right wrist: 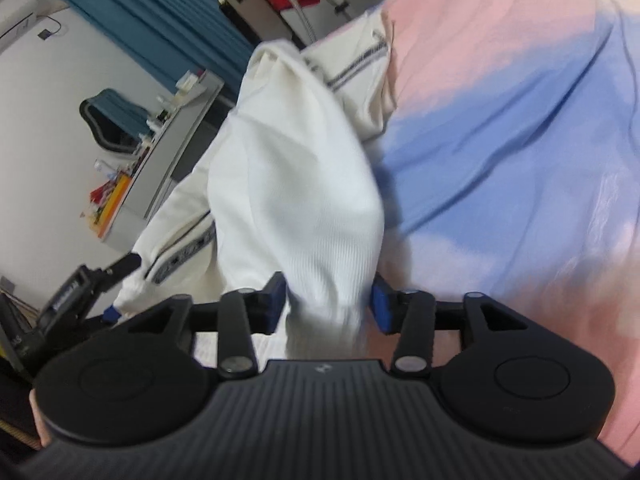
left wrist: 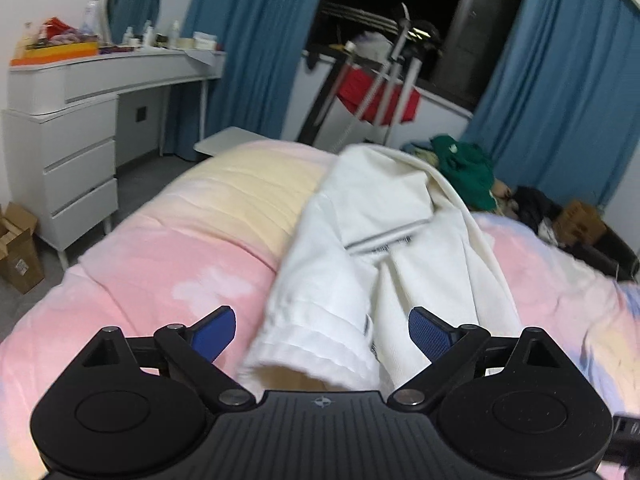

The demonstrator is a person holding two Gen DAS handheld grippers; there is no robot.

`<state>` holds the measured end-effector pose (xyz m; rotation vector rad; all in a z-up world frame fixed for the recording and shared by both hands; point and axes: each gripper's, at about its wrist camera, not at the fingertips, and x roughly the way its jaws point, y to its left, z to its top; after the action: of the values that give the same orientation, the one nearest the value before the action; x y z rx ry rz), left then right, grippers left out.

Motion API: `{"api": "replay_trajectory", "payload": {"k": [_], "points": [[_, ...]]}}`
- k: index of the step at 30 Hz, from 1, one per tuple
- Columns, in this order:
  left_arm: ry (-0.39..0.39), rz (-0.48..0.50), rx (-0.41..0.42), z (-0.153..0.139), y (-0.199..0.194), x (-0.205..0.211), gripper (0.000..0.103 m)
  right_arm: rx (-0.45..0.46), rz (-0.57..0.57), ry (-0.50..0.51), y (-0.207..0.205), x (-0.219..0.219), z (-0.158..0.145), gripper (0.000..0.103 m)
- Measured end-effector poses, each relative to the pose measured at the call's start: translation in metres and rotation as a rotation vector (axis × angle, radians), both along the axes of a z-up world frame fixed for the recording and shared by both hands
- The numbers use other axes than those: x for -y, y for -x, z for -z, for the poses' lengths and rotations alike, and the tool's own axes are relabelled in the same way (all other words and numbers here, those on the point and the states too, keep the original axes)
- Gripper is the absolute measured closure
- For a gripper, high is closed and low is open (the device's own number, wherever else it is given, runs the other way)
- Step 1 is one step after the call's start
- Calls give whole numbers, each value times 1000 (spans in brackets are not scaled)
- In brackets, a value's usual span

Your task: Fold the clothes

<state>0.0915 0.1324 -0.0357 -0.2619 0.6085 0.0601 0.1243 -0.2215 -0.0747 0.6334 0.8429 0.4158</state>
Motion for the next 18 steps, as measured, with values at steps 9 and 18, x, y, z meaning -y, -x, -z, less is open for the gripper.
{"api": "replay_trajectory", "payload": {"k": [9,18], "points": [[-29,-49,-55,9,-18,1,58,-41,-56,-7,-10,-15,24,59],[-12,-55,-8,-73,-61,-52,85,-13,-37,-268,23,-58,2,77]]}}
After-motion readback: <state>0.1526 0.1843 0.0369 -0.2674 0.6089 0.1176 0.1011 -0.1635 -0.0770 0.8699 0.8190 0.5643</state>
